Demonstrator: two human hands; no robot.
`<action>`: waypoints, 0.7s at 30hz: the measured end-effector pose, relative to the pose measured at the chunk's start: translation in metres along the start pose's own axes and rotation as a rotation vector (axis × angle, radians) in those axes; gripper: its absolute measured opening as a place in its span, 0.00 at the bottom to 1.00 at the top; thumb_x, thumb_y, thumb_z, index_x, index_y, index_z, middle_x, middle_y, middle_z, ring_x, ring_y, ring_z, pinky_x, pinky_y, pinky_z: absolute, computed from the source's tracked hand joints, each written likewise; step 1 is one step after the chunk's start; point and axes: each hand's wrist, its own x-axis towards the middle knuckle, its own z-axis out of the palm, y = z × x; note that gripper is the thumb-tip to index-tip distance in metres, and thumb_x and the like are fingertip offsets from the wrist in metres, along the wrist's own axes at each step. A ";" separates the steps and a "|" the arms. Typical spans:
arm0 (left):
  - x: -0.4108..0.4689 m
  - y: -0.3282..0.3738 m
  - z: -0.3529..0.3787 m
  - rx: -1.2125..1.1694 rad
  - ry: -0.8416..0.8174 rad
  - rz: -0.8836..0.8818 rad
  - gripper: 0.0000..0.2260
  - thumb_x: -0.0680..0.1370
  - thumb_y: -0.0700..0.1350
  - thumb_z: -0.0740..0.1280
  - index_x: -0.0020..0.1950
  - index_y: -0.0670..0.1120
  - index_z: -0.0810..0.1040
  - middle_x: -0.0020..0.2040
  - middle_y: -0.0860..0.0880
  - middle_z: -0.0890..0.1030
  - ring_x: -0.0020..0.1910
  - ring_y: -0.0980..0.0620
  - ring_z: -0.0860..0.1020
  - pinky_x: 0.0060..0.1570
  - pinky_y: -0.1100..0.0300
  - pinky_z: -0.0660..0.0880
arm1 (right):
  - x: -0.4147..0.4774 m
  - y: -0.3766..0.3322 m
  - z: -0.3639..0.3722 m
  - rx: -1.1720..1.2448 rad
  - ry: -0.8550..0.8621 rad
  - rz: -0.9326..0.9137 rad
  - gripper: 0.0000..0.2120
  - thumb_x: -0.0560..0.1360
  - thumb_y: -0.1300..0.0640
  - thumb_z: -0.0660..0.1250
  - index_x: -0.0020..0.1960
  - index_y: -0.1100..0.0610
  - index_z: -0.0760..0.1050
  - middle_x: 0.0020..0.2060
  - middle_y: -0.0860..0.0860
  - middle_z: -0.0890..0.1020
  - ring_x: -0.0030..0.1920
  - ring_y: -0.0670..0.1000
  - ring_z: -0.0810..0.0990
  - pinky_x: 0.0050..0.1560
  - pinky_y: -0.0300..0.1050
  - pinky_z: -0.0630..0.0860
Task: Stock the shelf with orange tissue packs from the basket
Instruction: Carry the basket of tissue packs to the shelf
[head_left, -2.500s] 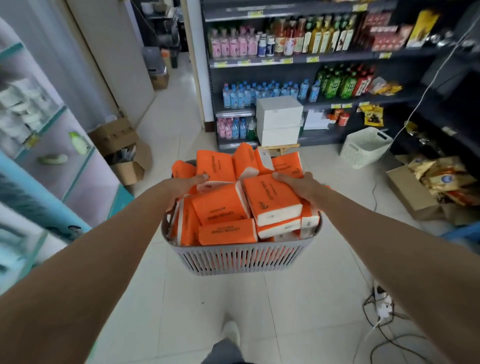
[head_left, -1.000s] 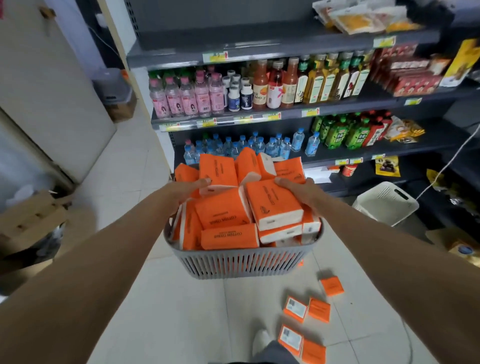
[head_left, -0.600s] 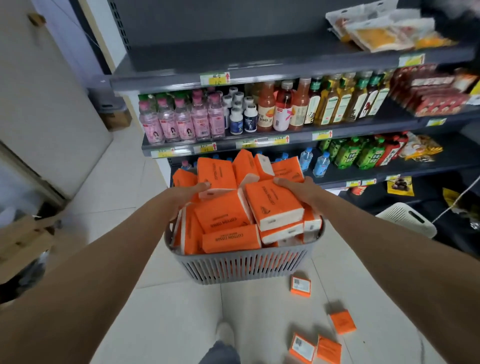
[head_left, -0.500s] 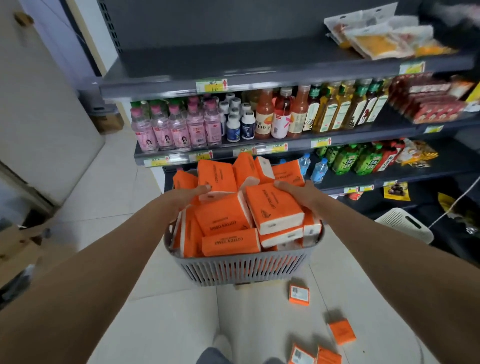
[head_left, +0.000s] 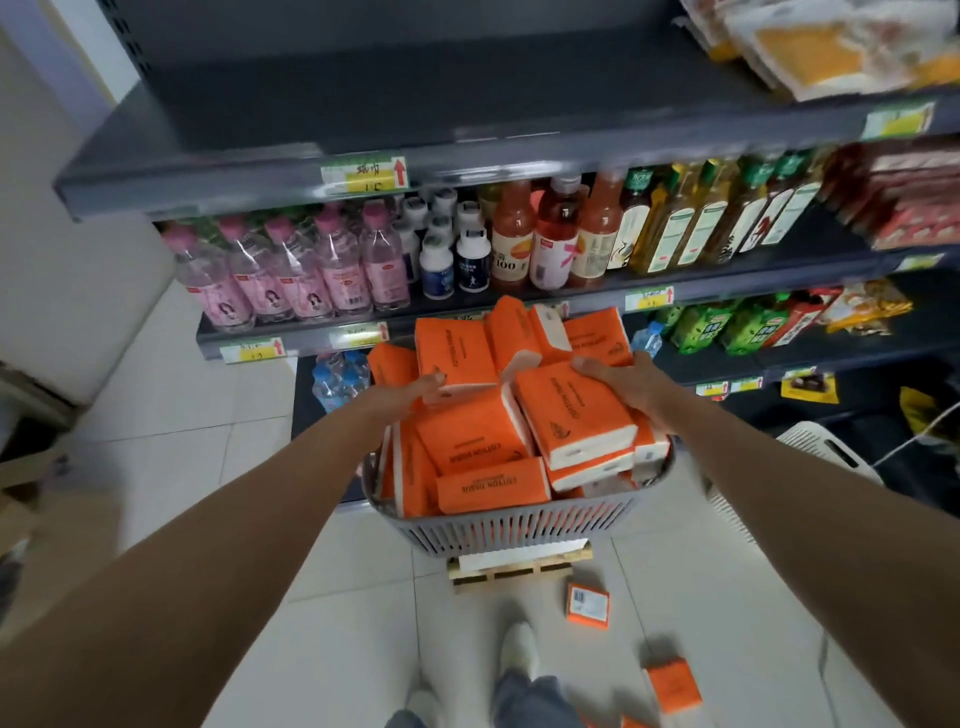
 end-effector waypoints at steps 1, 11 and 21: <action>0.005 0.003 0.006 -0.010 0.008 -0.009 0.30 0.73 0.58 0.68 0.68 0.41 0.69 0.66 0.41 0.73 0.65 0.39 0.73 0.52 0.51 0.70 | 0.009 0.000 -0.003 -0.011 -0.008 0.006 0.50 0.60 0.36 0.75 0.72 0.53 0.55 0.64 0.58 0.73 0.61 0.61 0.76 0.63 0.62 0.73; 0.057 0.006 0.037 -0.070 0.079 -0.104 0.41 0.67 0.60 0.72 0.72 0.41 0.63 0.67 0.39 0.72 0.65 0.38 0.72 0.62 0.45 0.69 | 0.072 0.018 -0.013 0.024 -0.108 0.077 0.55 0.50 0.35 0.79 0.69 0.47 0.55 0.59 0.57 0.76 0.56 0.64 0.79 0.58 0.67 0.74; 0.096 0.002 0.039 0.044 0.115 -0.204 0.53 0.61 0.67 0.73 0.75 0.42 0.54 0.70 0.38 0.69 0.67 0.36 0.69 0.65 0.39 0.65 | 0.090 0.017 -0.005 -0.080 -0.103 0.108 0.52 0.54 0.32 0.75 0.70 0.43 0.53 0.61 0.58 0.75 0.57 0.64 0.78 0.60 0.66 0.73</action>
